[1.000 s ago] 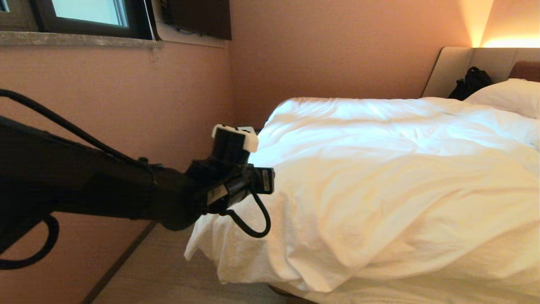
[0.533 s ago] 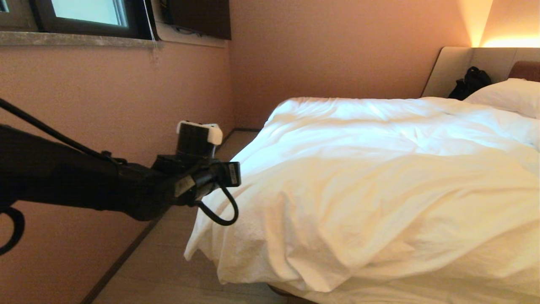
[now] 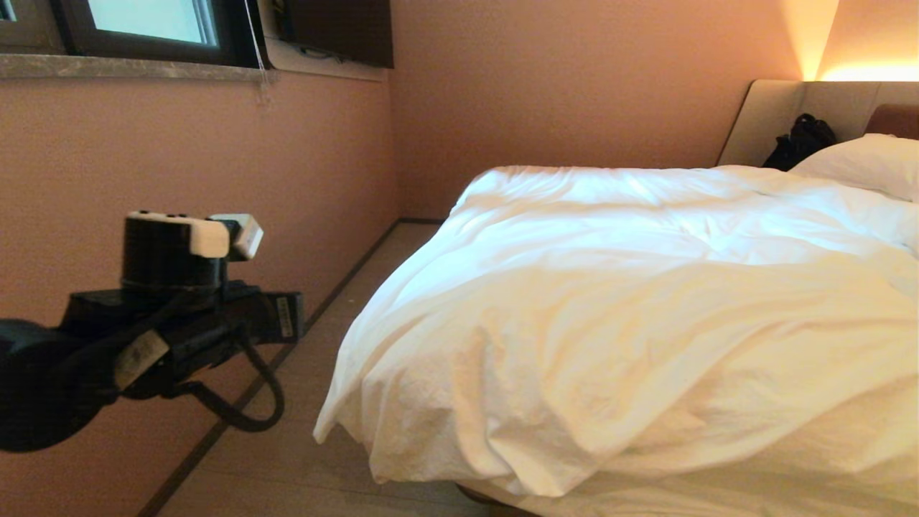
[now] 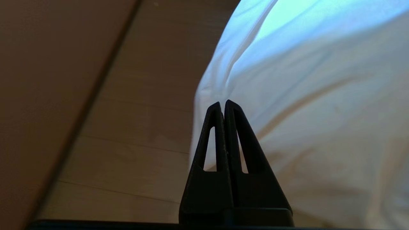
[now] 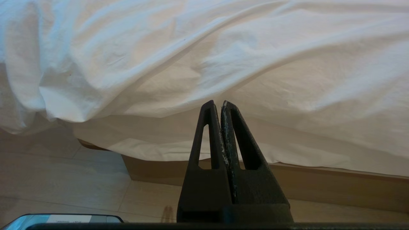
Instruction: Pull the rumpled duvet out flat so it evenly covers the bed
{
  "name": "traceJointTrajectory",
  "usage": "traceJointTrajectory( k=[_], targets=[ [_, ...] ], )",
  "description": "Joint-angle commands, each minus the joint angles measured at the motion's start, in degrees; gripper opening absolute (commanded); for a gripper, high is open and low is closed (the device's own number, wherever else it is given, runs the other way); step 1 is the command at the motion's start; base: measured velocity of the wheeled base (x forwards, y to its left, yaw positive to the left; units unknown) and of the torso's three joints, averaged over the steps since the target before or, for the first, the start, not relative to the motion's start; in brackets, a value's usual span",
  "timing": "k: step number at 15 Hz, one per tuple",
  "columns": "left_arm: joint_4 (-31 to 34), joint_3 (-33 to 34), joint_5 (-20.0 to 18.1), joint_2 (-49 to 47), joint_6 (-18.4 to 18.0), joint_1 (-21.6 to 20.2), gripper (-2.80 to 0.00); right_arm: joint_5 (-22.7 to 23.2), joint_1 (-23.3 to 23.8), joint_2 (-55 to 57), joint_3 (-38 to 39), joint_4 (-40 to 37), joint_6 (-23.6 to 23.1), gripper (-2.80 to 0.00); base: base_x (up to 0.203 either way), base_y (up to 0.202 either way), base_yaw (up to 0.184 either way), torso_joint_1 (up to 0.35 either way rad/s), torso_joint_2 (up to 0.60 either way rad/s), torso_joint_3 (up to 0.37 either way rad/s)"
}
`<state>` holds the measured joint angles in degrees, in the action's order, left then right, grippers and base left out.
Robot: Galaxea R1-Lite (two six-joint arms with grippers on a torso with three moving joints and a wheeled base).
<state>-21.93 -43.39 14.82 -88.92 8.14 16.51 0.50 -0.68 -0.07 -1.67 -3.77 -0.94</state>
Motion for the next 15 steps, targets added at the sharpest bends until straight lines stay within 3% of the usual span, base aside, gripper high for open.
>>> traceJointTrajectory(
  k=[1, 3, 8, 11, 15],
  targets=[
    [-0.1, 5.3, 0.3, 9.3, -1.9, -1.0, -2.8, 0.0, 0.0, 0.1, 0.0, 0.0, 0.0, -2.8, 0.0, 0.0, 0.0, 0.0, 0.0, 0.0],
    [-0.3, 13.1, 1.2, 15.5, -3.6, -2.6, -2.8, 0.0, 0.0, 0.1, 0.0, 0.0, 0.0, -2.8, 0.0, 0.0, 0.0, 0.0, 0.0, 0.0],
    [0.2, 24.9, 2.5, 30.1, -4.2, -5.8, -2.8, 0.0, 0.0, 0.1, 0.0, 0.0, 0.0, -2.8, 0.0, 0.0, 0.0, 0.0, 0.0, 0.0],
    [3.9, 29.1, 11.3, 35.9, -4.2, -6.4, -2.8, 0.0, 0.0, 0.1, 0.0, 0.0, 0.0, -2.8, 0.0, 0.0, 0.0, 0.0, 0.0, 0.0],
    [10.1, 31.8, 19.2, 43.7, -4.2, -6.5, -2.8, 0.0, 0.0, 0.1, 0.0, 0.0, 0.0, -2.8, 0.0, 0.0, 0.0, 0.0, 0.0, 0.0]
  ],
)
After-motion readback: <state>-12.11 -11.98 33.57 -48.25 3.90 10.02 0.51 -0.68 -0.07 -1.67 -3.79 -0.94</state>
